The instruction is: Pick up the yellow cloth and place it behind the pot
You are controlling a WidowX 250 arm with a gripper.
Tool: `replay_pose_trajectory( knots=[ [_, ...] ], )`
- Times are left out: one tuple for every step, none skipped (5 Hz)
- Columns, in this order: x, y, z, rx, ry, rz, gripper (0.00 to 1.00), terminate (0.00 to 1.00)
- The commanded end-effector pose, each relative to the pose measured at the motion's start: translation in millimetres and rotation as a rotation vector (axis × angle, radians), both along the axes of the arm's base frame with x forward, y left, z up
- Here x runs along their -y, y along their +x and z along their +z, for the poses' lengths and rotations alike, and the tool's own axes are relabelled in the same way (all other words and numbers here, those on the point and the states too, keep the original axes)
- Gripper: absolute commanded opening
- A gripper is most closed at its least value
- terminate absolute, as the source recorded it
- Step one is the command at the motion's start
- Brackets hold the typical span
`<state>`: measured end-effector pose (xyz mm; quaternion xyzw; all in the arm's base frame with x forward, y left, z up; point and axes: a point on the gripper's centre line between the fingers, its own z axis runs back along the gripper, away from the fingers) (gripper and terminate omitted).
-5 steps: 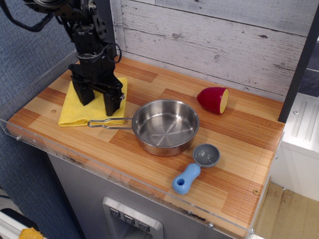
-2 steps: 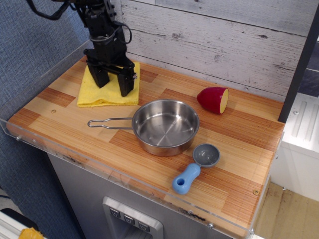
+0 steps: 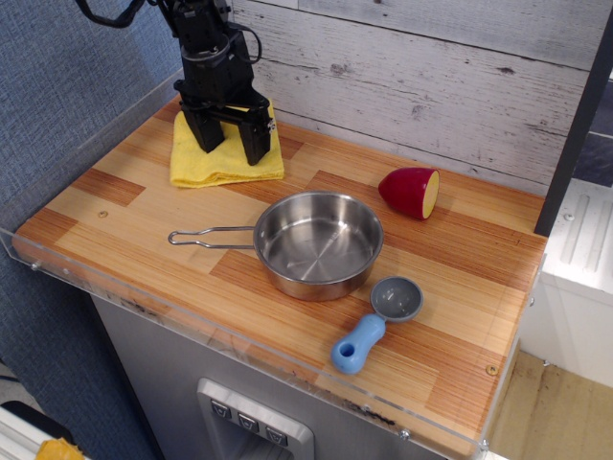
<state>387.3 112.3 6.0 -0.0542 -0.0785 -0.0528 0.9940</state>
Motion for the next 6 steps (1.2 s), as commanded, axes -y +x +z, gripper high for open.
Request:
replay_pose_trajectory(
  knots=[
    [37,-6,13,-0.030,-0.072,-0.038,1.00,0.00],
    [54,-1,43,-0.014,-0.079,-0.052,1.00,0.00],
    [60,3,72,-0.008,-0.068,-0.058,1.00,0.00],
    [62,1,94,-0.007,-0.049,-0.053,1.00,0.00],
    [68,-2,109,-0.008,-0.013,-0.056,1.00,0.00],
    [77,-5,114,-0.041,0.037,-0.058,1.00,0.00]
  ],
)
